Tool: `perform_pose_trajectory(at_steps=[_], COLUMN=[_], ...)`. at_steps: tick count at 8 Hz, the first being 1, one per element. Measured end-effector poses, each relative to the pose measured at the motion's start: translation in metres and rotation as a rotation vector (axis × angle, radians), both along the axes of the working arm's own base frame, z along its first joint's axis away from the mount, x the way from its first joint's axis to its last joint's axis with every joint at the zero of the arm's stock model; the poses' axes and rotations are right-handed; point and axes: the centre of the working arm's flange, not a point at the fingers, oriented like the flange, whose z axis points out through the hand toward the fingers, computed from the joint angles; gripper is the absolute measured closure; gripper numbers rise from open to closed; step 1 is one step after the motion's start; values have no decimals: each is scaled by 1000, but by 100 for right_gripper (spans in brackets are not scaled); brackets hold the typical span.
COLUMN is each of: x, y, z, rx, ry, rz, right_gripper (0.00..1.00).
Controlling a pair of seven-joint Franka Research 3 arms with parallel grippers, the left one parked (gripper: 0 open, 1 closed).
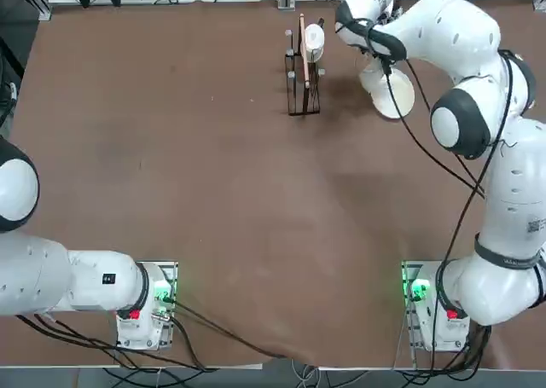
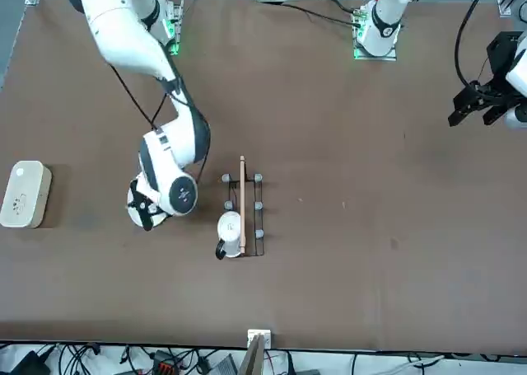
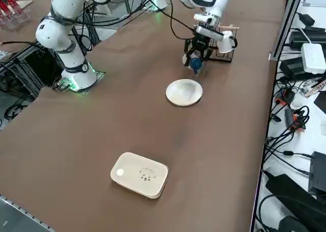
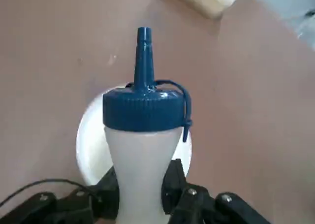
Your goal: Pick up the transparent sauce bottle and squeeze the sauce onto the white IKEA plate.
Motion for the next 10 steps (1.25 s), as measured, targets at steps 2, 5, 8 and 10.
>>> perform_pose_trajectory(at_steps=[2, 5, 8, 10], x=[-10, -18, -20, -18], y=[4, -4, -61, -165], z=[7, 14, 5, -28], rx=[-180, -326, -504, -636], ry=[-52, -100, -110, -104], rz=[-15, -96, -268, -467], right_gripper=[62, 62, 62, 62])
